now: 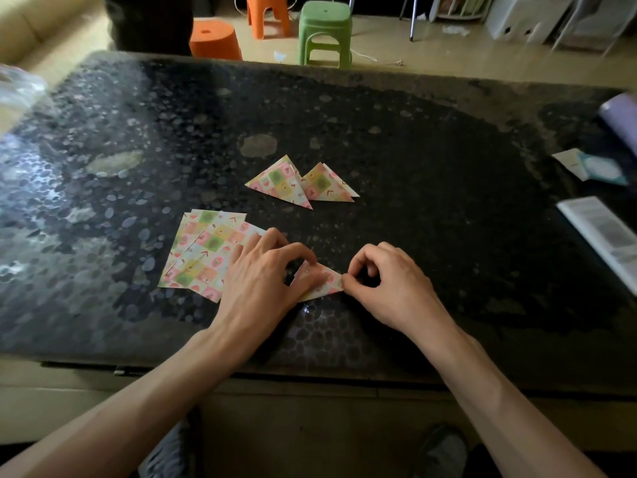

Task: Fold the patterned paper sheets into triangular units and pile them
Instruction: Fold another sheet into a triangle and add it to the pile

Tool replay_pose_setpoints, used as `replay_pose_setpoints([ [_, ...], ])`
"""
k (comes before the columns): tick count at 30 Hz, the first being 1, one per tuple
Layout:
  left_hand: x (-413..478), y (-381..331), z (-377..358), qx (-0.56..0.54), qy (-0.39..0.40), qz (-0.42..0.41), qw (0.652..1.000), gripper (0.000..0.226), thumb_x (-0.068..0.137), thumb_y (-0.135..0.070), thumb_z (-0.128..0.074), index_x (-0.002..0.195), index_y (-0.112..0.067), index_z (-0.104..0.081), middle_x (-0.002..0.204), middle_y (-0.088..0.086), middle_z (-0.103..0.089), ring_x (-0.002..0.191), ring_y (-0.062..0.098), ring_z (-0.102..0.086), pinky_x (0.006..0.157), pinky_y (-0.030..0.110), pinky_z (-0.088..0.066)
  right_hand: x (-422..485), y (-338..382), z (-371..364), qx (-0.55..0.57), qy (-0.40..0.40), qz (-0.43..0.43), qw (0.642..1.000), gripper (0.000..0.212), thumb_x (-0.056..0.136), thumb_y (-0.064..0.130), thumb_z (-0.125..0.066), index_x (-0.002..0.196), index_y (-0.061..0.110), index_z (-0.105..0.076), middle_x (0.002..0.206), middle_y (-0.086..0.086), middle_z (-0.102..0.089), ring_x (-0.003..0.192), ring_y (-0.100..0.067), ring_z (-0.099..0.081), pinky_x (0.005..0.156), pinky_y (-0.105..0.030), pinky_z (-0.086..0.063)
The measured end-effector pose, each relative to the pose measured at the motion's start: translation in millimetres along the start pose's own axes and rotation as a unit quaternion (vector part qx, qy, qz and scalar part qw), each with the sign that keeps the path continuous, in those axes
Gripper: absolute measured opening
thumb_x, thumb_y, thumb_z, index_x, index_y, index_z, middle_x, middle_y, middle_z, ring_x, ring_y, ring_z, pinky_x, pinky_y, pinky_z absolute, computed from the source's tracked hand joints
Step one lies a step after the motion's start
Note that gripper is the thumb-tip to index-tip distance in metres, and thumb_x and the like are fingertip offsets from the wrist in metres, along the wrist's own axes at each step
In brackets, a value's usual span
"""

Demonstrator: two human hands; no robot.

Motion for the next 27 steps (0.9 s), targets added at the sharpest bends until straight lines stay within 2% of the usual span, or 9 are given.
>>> replay_pose_setpoints([
  [9,-0.7,0.9,-0.8,-0.004,0.002,-0.011,1.0,0.041,0.086,-0.073,-0.049,0.108,-0.044,-0.068,0.102,-0.017,-0.048,0.098,0.007,-0.049,0.085,0.034,-0.044,2.7,-4.7,1.6,0.043,0.02,-0.013,0.999,0.015,0.09,0.044,-0.076,0.086,0.037,-0.063,0.093,0.014,-0.052,0.091,-0.004,-0.052,0.077,-0.029,-0.048],
  [15,2.3,1.6,-4.2,-0.01,0.005,-0.022,1.0,0.035,0.086,-0.067,-0.058,0.107,-0.041,-0.068,0.103,-0.017,-0.047,0.099,0.006,-0.047,0.087,0.036,-0.047,1.1,-3.8,1.8,0.042,0.019,-0.009,0.999,0.013,0.089,0.045,-0.075,0.088,0.037,-0.065,0.092,0.013,-0.051,0.091,-0.005,-0.051,0.072,-0.026,-0.044],
  [22,3.5,3.3,-5.9,-0.012,0.013,-0.023,1.0,0.033,0.085,-0.066,-0.064,0.107,-0.042,-0.067,0.102,-0.017,-0.048,0.099,0.006,-0.047,0.087,0.035,-0.047,-5.2,5.4,-4.3,0.02,-0.079,-0.032,0.996,0.02,0.093,0.052,-0.068,0.087,0.034,-0.062,0.088,0.016,-0.048,0.09,-0.004,-0.047,0.06,-0.02,-0.032],
  [27,3.1,-1.8,-7.0,-0.017,0.004,-0.055,0.998,0.03,0.092,-0.056,-0.06,0.108,-0.033,-0.07,0.107,-0.015,-0.056,0.104,0.011,-0.053,0.089,0.033,-0.046,-5.9,5.7,-6.0,0.009,-0.089,-0.035,0.995,0.02,0.092,0.052,-0.069,0.088,0.034,-0.061,0.089,0.015,-0.047,0.093,-0.005,-0.047,0.059,-0.019,-0.03],
])
Point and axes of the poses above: each hand's wrist, its own x-axis towards the middle knuckle, its own z-axis out of the back of the hand, y = z × x, the point moved 5 cm from there along x, towards the middle knuckle
